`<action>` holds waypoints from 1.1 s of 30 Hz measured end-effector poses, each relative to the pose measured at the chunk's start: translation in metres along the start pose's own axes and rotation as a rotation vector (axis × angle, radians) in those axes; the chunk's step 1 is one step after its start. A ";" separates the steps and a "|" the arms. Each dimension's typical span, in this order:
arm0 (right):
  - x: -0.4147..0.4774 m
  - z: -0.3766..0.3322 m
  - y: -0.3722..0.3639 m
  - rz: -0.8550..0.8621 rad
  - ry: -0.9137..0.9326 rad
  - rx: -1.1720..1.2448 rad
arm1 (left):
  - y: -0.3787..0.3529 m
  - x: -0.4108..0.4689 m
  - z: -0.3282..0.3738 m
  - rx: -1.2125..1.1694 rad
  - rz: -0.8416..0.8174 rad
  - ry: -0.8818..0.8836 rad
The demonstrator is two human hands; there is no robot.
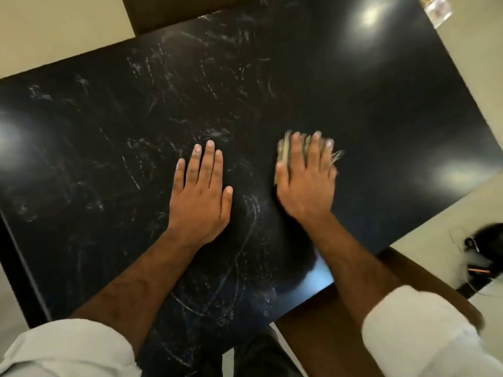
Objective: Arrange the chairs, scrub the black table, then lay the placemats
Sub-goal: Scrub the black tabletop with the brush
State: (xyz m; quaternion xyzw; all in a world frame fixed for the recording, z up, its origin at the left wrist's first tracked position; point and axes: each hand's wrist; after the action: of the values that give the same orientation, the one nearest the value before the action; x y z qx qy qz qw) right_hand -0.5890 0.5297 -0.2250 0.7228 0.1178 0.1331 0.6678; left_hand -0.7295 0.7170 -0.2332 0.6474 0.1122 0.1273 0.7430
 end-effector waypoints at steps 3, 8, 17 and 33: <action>0.057 -0.015 -0.010 0.108 -0.122 0.000 | -0.001 0.000 -0.002 -0.001 0.000 -0.004; 0.033 -0.074 -0.012 0.076 0.088 0.034 | 0.001 -0.003 -0.003 -0.009 -0.008 -0.012; -0.062 0.022 0.011 0.002 -0.255 -0.048 | 0.009 0.001 -0.018 -0.030 -0.049 -0.070; -0.148 -0.004 0.024 -0.250 0.147 0.036 | 0.019 -0.069 -0.019 0.015 -0.118 -0.023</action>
State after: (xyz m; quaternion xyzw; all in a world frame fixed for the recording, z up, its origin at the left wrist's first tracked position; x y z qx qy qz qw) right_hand -0.7292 0.4798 -0.2060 0.7027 0.2579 0.0990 0.6557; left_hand -0.8017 0.7142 -0.2166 0.6465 0.1425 0.0749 0.7457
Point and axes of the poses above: each hand's wrist, its own x-axis towards the middle knuckle, its own y-axis out of the back of the hand, z = x × y, and after that the axes turned 7 degrees about z, right-handed
